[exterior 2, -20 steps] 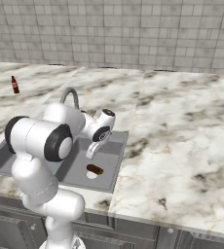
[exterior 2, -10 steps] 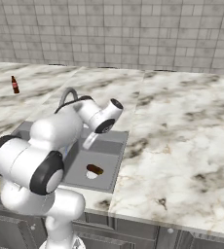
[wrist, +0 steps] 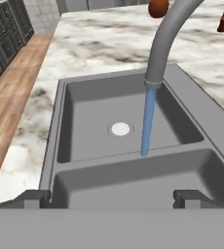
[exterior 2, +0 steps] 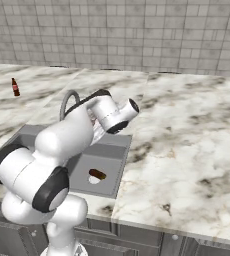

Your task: Turn on the sink faucet. Then move the sweet potato from the counter to the sink. Turn off the sink. Move the vegetable from the sink to the pot next to the stove. Finally move the pot to the front right burner.

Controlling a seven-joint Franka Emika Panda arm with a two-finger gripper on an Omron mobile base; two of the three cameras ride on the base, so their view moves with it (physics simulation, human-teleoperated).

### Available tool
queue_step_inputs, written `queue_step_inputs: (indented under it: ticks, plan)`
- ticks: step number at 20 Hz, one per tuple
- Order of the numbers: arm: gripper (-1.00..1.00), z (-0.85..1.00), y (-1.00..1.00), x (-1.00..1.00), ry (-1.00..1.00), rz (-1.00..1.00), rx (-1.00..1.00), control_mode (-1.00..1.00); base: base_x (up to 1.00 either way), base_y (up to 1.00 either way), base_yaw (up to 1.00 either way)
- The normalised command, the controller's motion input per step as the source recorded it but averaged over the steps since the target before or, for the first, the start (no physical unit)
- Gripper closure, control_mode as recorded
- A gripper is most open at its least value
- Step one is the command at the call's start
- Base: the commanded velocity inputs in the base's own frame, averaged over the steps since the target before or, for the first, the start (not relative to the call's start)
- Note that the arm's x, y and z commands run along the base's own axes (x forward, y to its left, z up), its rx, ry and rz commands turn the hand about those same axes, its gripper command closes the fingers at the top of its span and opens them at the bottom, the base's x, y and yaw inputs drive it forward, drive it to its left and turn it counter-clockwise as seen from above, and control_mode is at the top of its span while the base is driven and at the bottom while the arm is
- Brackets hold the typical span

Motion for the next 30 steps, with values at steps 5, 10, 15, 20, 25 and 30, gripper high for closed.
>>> queue_step_inputs:
  ticks: [5,10,15,20,25,30]
  plan:
    - [-1.00,-0.11,-0.18,0.21,0.00,0.00,0.23,-1.00,0.00,0.00,0.00]
    - [-1.00,0.00,0.02,0.16,-0.05,0.00,0.16,-1.00,0.00,0.00,0.00]
    - [-1.00,0.03,0.15,0.22,-0.02,0.00,0.09,-1.00,0.00,0.00,0.00]
    - [-1.00,-0.01,0.15,0.37,0.00,0.00,0.04,-1.00,0.00,0.00,0.00]
    - [-1.00,0.00,0.13,0.40,0.00,-0.01,0.05,-1.00,0.00,0.00,0.00]
    - [-1.00,0.00,0.02,0.45,0.00,-0.01,0.06,-1.00,0.00,0.00,0.00]
